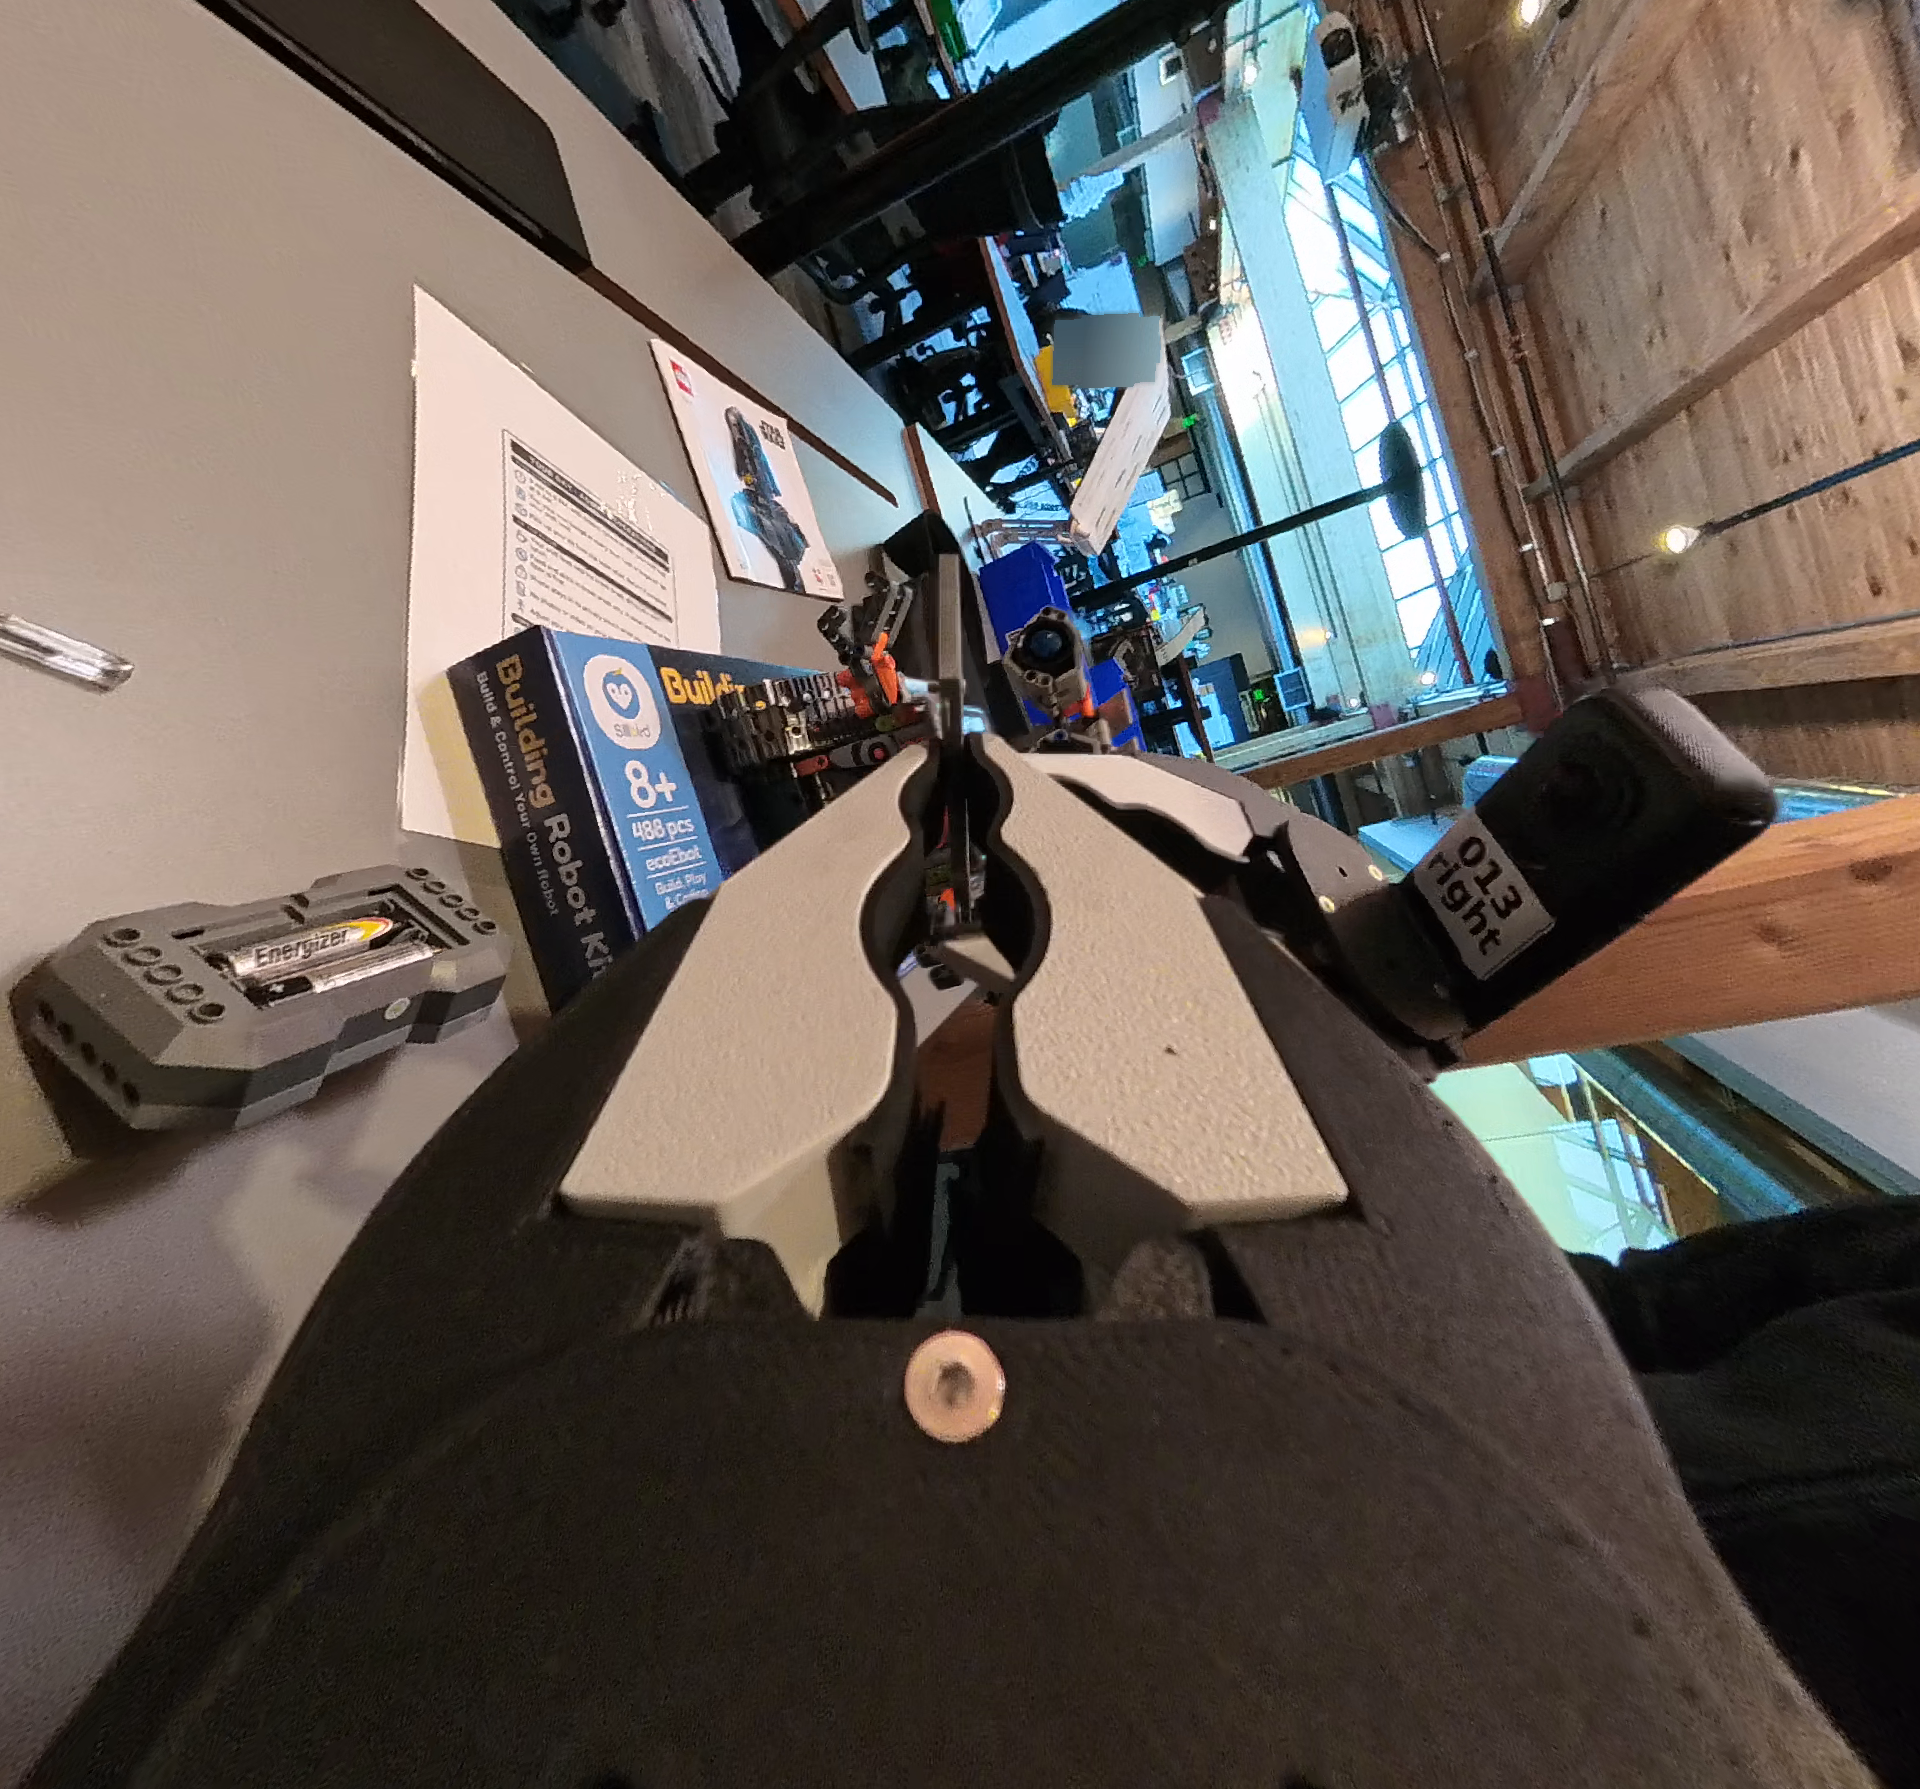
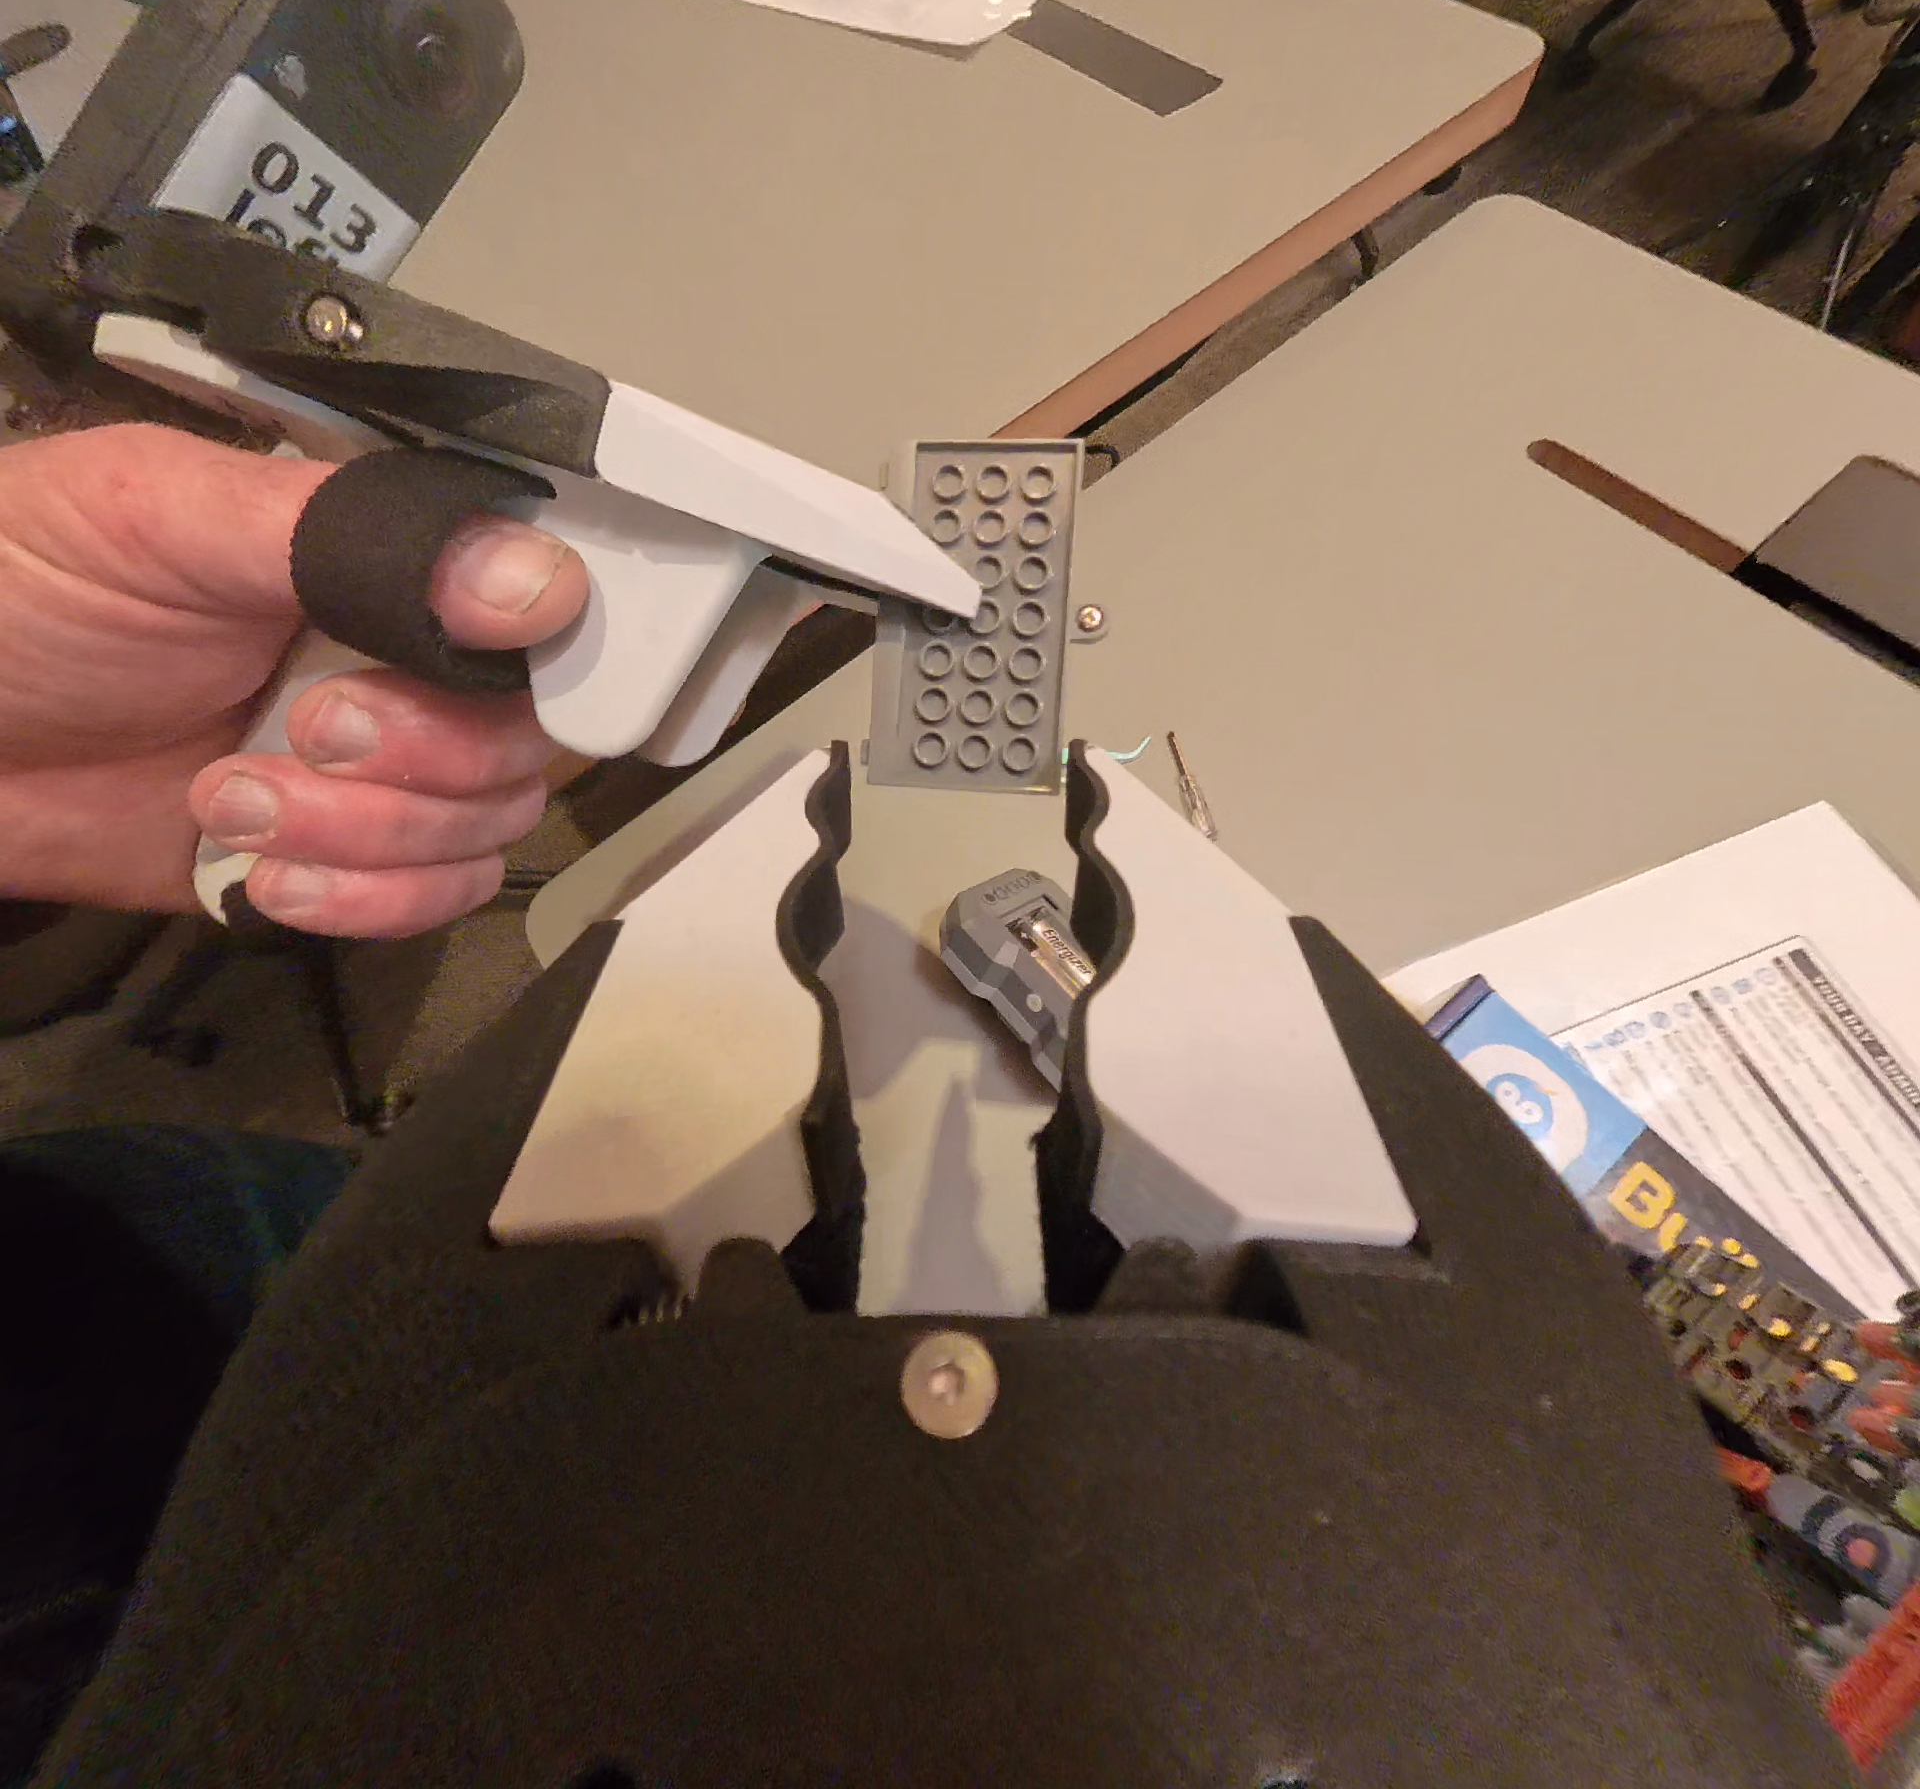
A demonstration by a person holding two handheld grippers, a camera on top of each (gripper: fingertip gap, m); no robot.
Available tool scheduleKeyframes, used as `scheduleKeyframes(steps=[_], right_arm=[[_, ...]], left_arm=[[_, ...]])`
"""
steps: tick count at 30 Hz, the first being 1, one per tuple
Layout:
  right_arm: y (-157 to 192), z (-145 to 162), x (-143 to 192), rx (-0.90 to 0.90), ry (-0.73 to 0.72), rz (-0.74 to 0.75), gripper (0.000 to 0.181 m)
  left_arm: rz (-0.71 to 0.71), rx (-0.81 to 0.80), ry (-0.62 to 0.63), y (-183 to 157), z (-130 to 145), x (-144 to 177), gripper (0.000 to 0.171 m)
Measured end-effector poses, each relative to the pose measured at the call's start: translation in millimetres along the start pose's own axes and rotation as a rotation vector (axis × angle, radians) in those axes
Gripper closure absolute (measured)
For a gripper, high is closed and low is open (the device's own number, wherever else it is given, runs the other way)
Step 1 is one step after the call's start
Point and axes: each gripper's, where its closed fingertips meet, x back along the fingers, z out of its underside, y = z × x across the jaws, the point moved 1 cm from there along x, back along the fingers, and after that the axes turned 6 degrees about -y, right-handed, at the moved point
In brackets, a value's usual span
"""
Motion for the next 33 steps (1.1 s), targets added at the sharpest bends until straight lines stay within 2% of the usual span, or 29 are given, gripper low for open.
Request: scheduleKeyframes(steps=[4,8,12,18,25,33], right_arm=[[3,-3,2,0.042,0.013,-0.004,0.134],[-5,-3,10,0.000,0.010,-0.002,0.138],[-11,-8,17,-0.040,0.006,-0.031,0.145],[-7,-24,18,-0.208,-0.059,-0.178,0.156],[-3,-39,24,-0.449,-0.156,-0.338,0.173],[-7,-41,18,-0.570,-0.102,-0.442,0.181]], left_arm=[[0.016,-0.014,-0.003,-7,-3,-2,0.171],[0.001,-0.079,0.012,-6,-5,-1,0.171],[0.006,-0.077,0.018,-4,-6,-1,0.171],[0.115,-0.089,0.012,-23,-8,-3,0.171],[0.264,-0.010,-0.026,-36,-13,1,0.171],[0.247,-0.022,-0.014,-21,-19,0,0.162]])
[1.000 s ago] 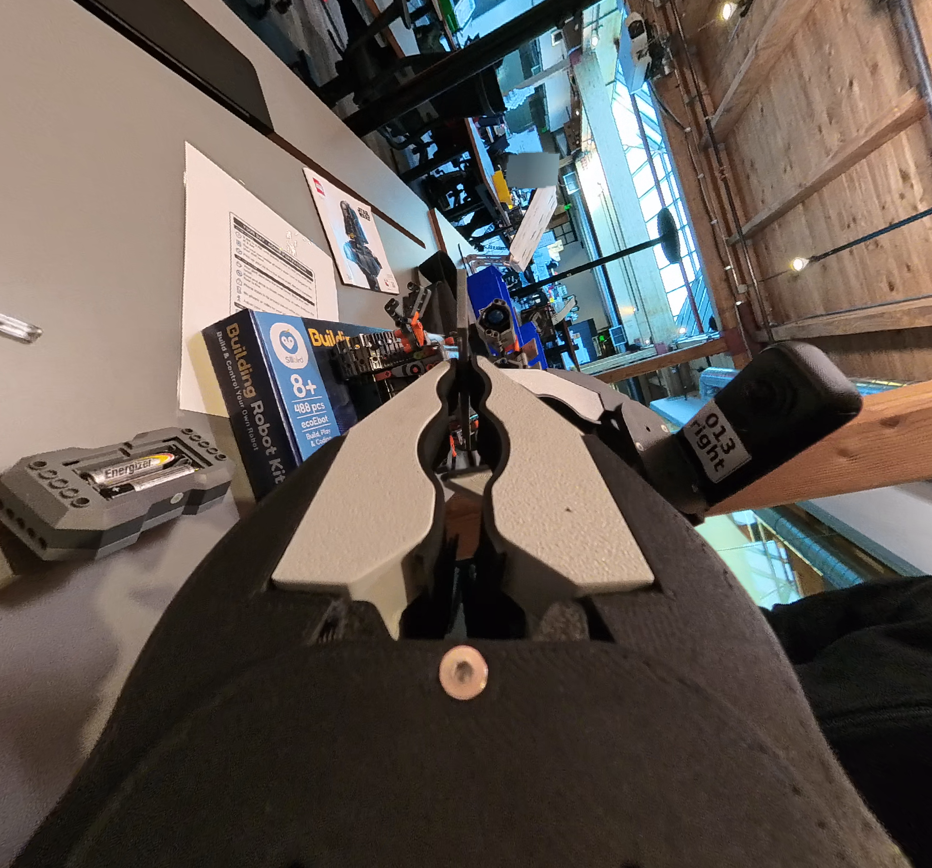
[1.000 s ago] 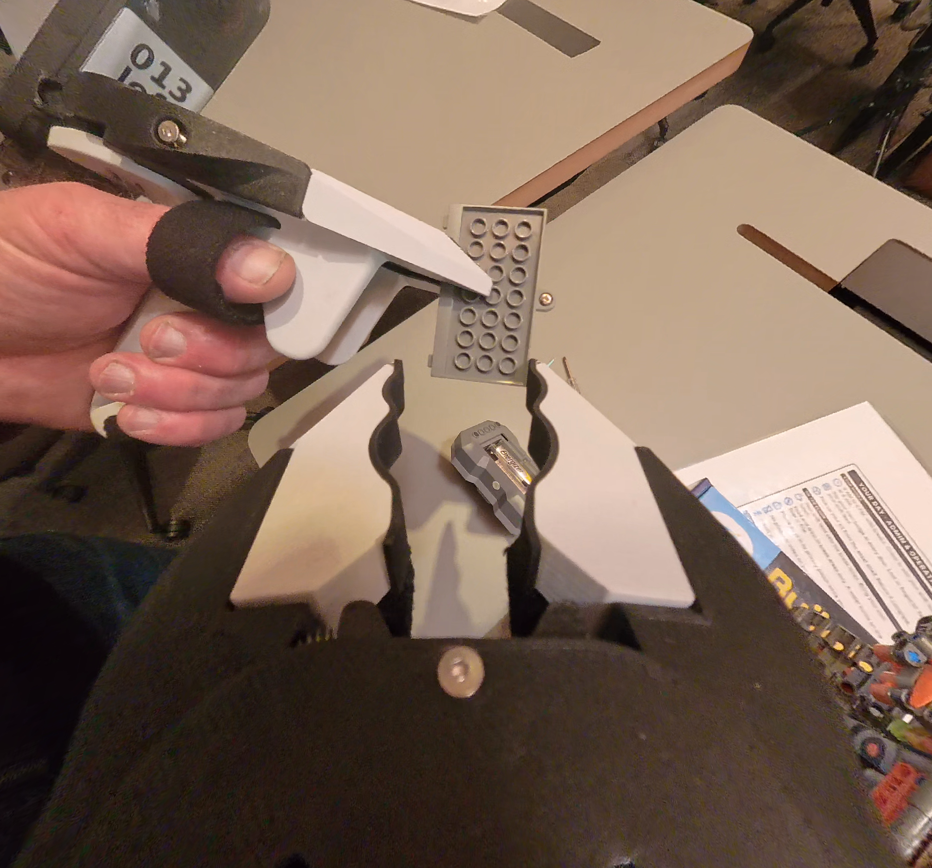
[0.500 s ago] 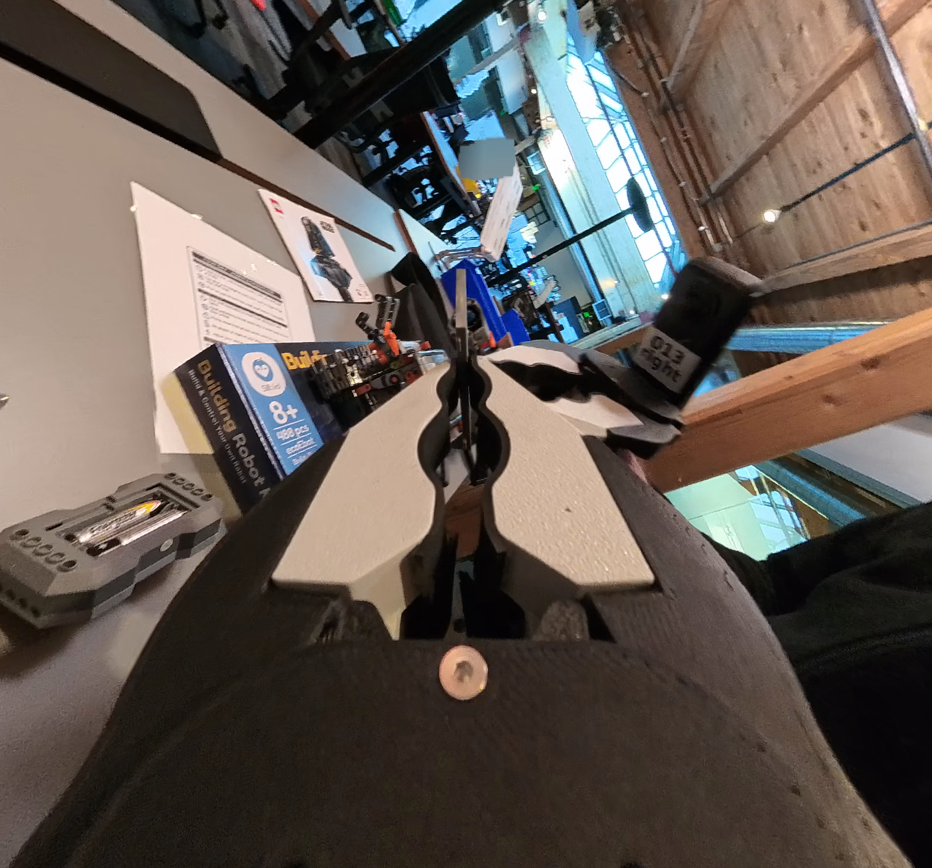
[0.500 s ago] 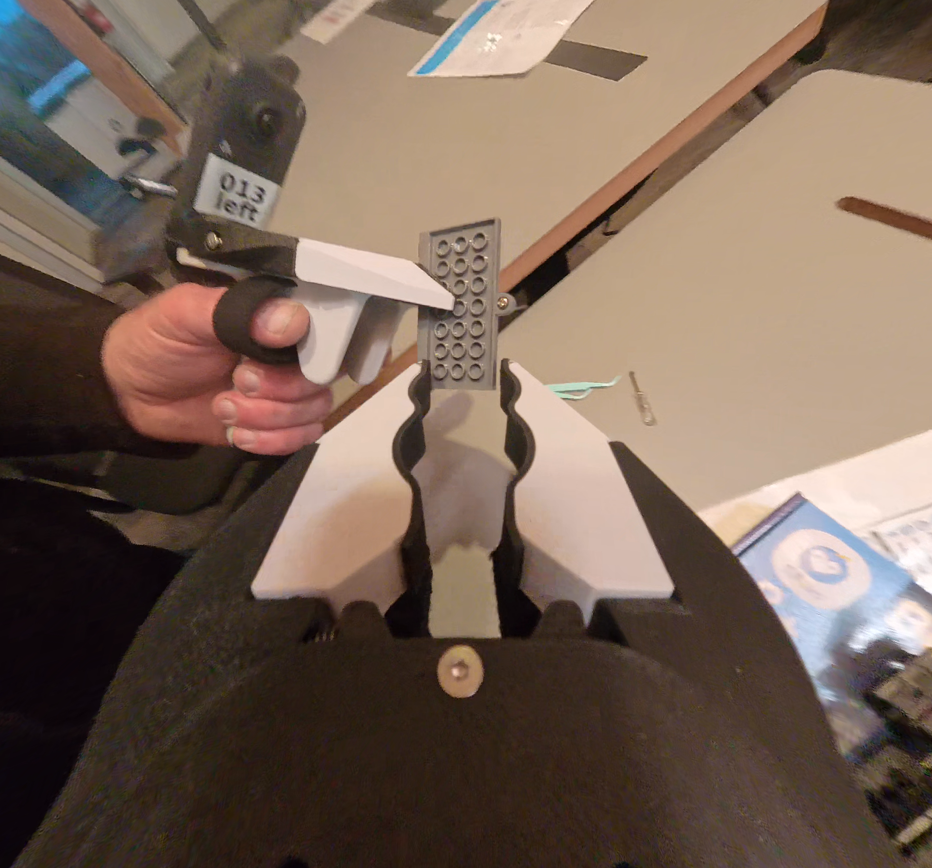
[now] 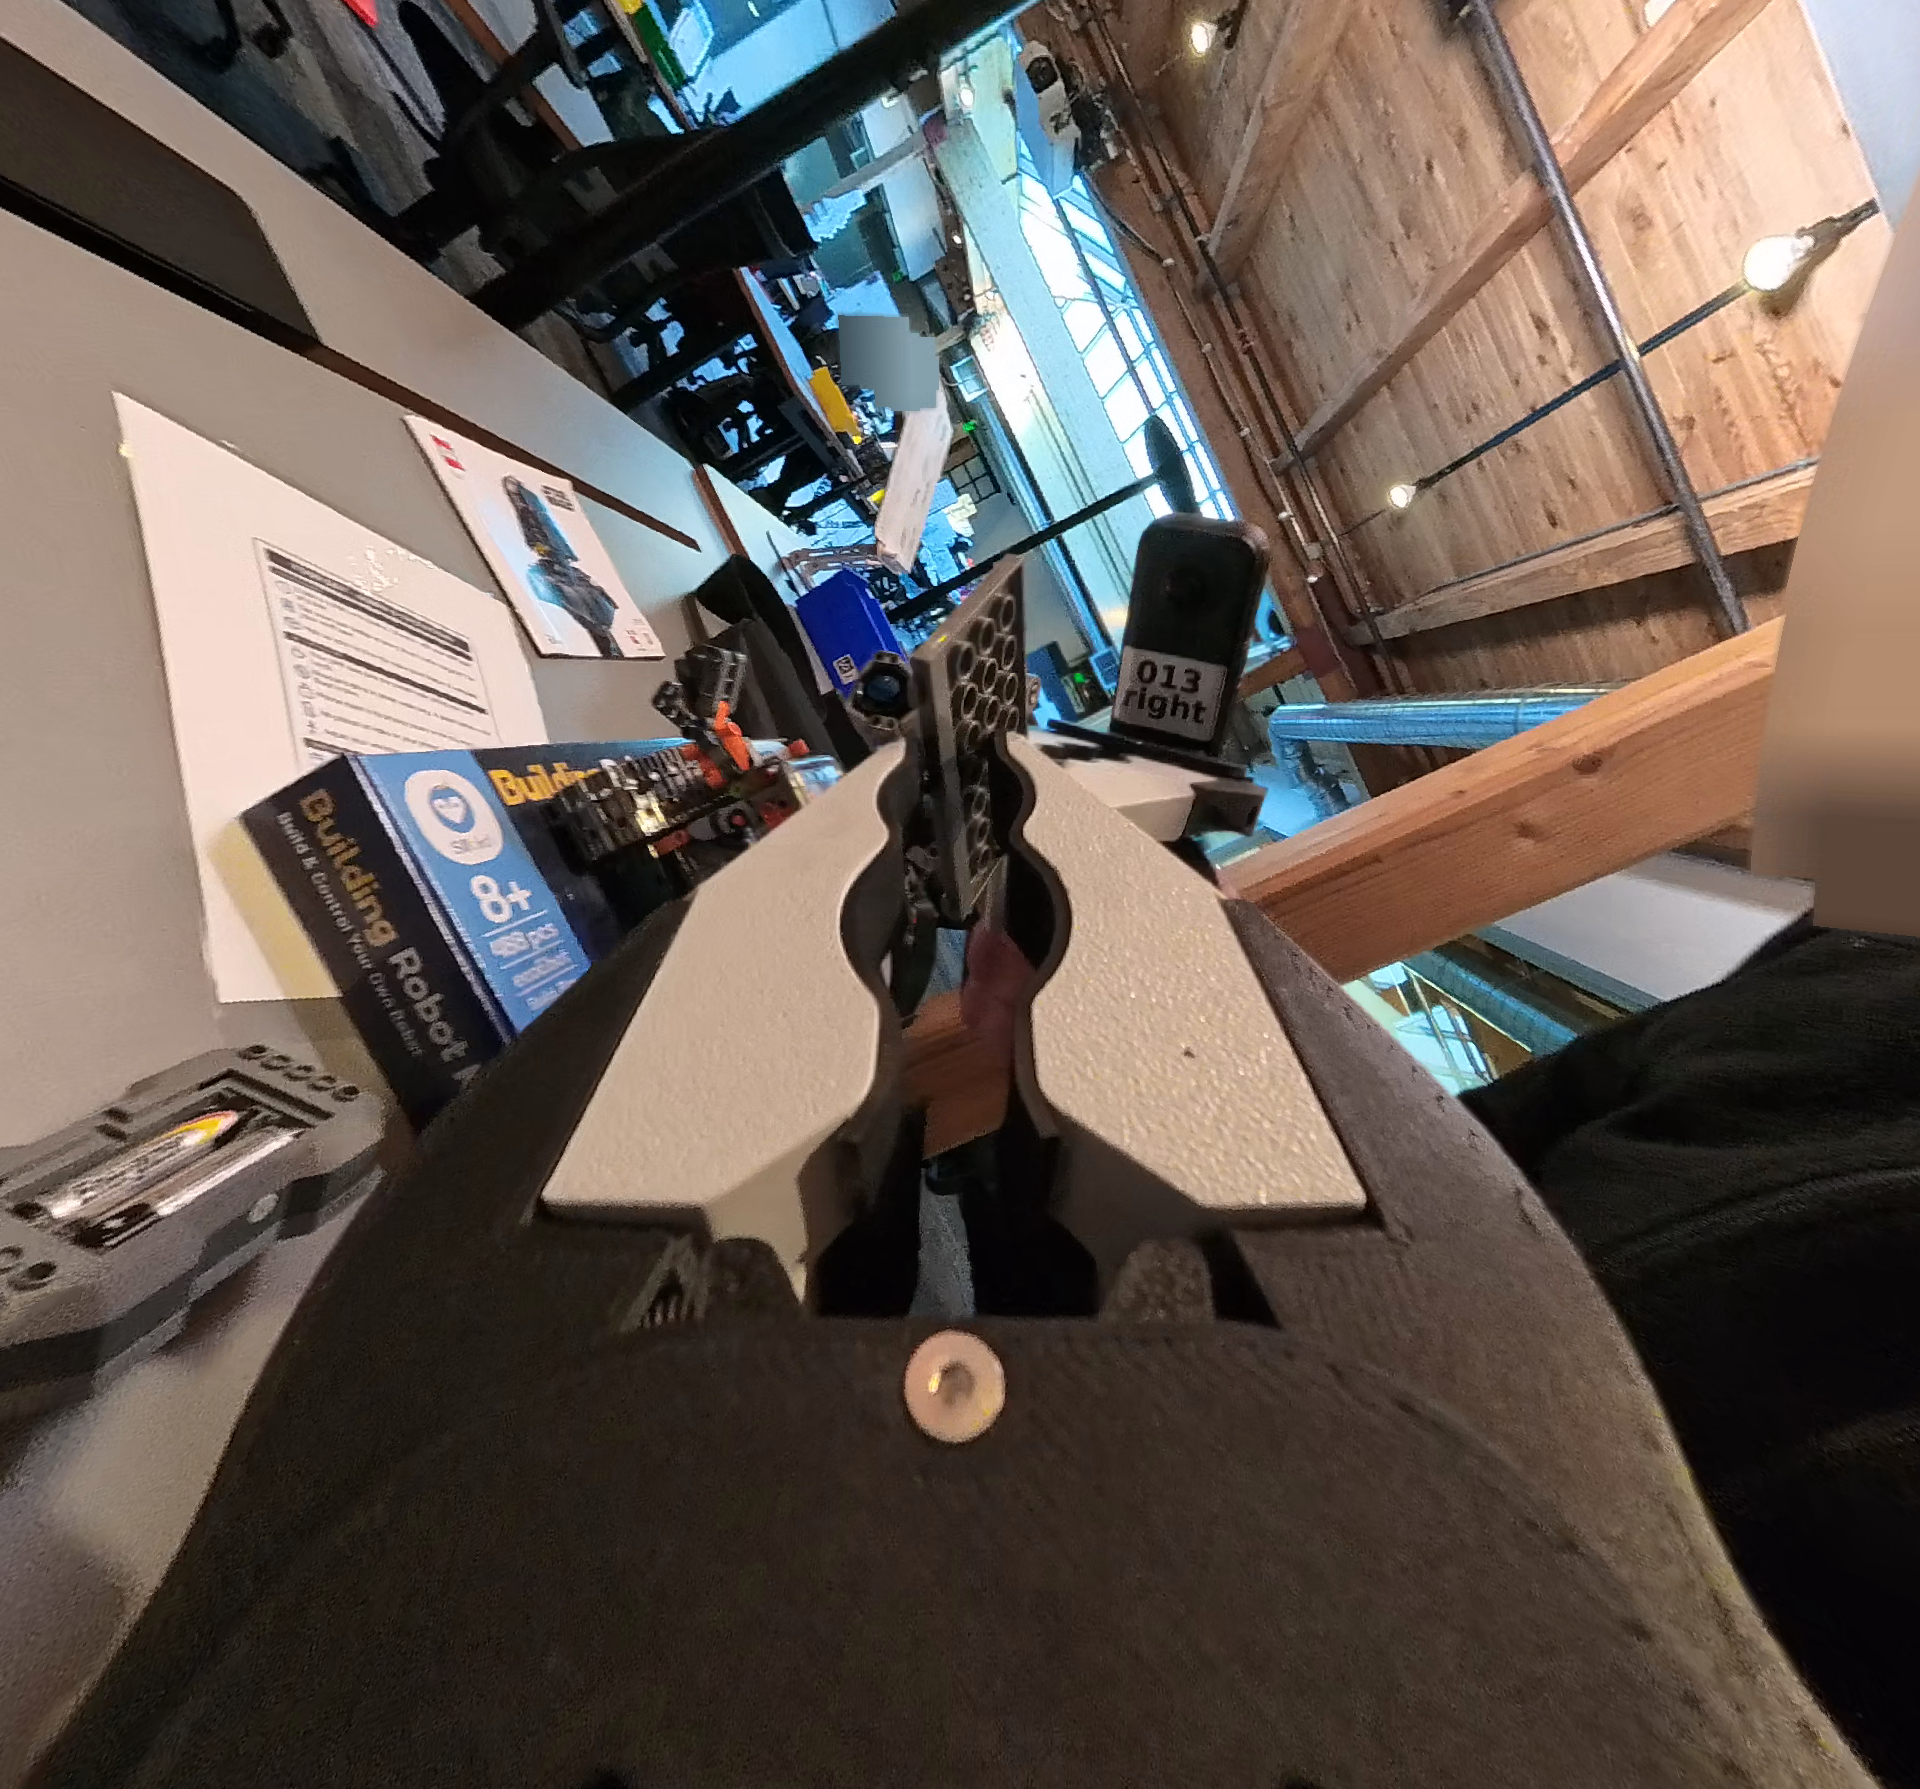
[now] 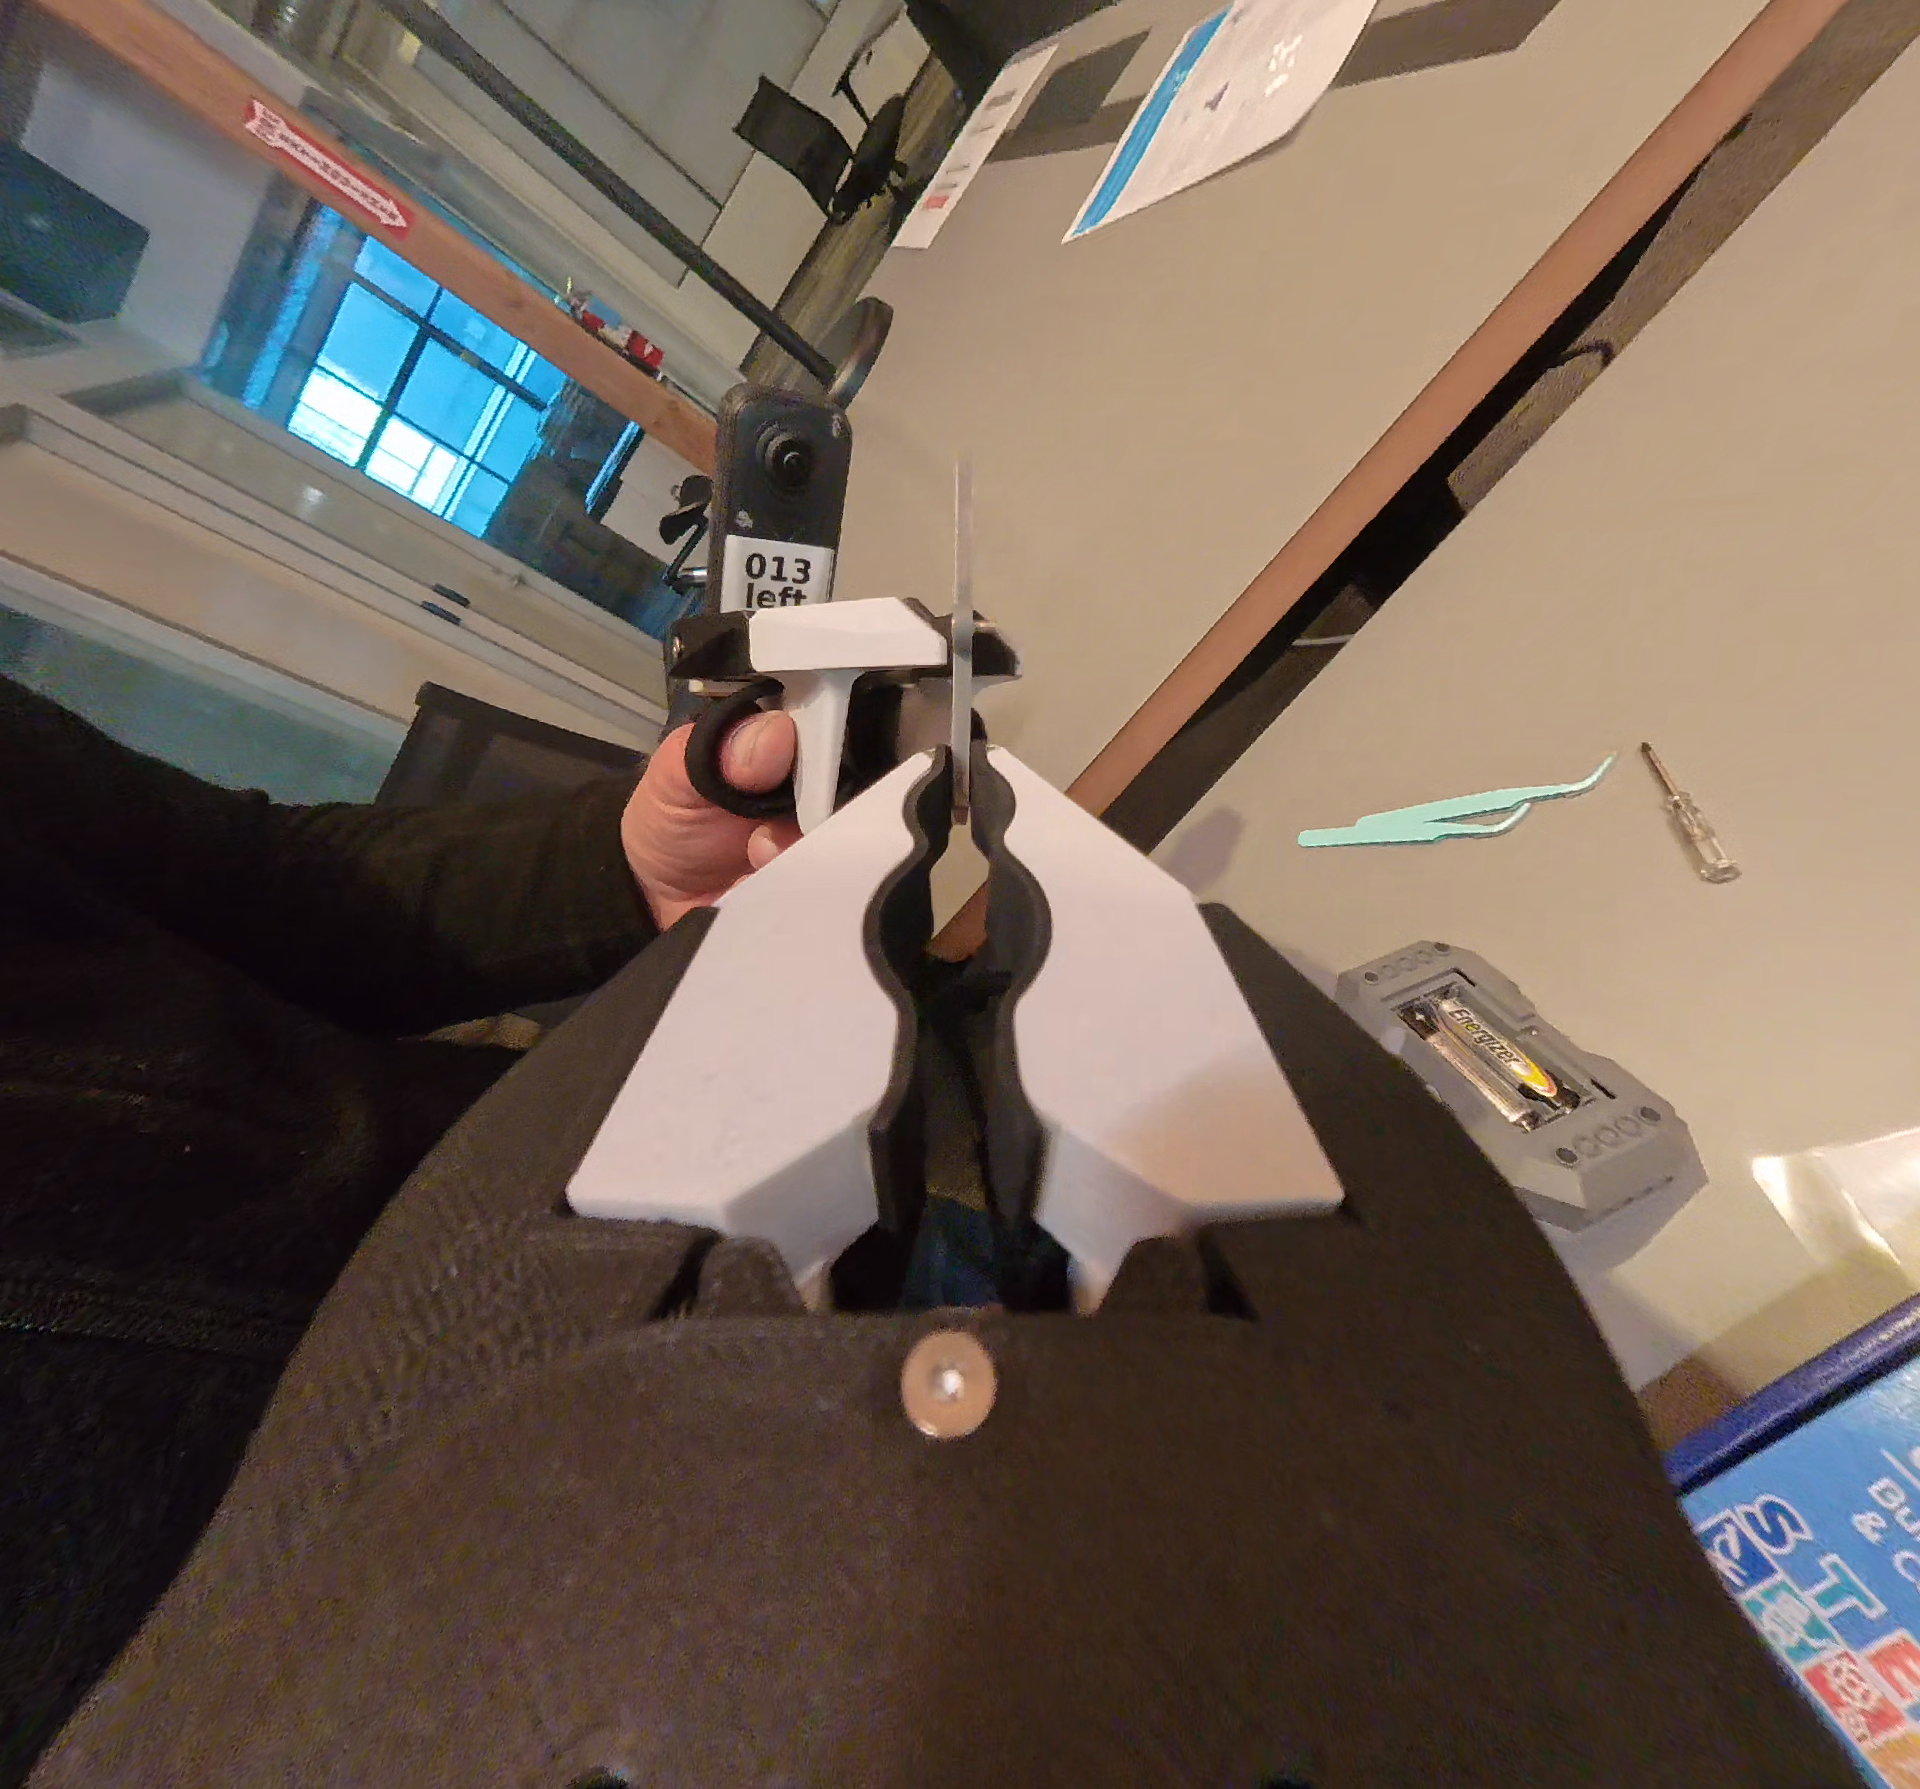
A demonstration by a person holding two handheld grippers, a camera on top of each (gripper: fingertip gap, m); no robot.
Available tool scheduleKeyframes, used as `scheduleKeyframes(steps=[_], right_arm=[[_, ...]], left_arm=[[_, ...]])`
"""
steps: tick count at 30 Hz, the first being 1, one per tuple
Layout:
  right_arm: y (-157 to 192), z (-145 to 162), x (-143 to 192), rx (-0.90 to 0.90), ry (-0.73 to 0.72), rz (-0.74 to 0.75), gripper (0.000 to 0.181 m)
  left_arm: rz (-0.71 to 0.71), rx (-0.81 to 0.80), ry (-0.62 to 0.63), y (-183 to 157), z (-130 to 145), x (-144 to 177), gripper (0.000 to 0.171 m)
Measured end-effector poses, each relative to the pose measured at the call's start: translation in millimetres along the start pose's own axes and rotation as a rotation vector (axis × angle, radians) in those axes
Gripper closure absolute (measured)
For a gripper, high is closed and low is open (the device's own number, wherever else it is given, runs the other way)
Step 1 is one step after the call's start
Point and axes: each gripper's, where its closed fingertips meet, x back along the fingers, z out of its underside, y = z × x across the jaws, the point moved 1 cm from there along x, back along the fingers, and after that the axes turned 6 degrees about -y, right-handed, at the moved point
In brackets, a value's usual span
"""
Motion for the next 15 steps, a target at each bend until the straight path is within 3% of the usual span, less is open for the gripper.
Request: scheduleKeyframes(steps=[7,15], right_arm=[[-28,7,-9,0.016,0.278,0.012,0.181],[-33,9,-11,0.010,0.566,-0.120,0.181]], left_arm=[[-0.191,-0.070,-0.024,50,-24,22,0.140],[-0.058,-0.055,0.204,47,-19,20,0.159]])
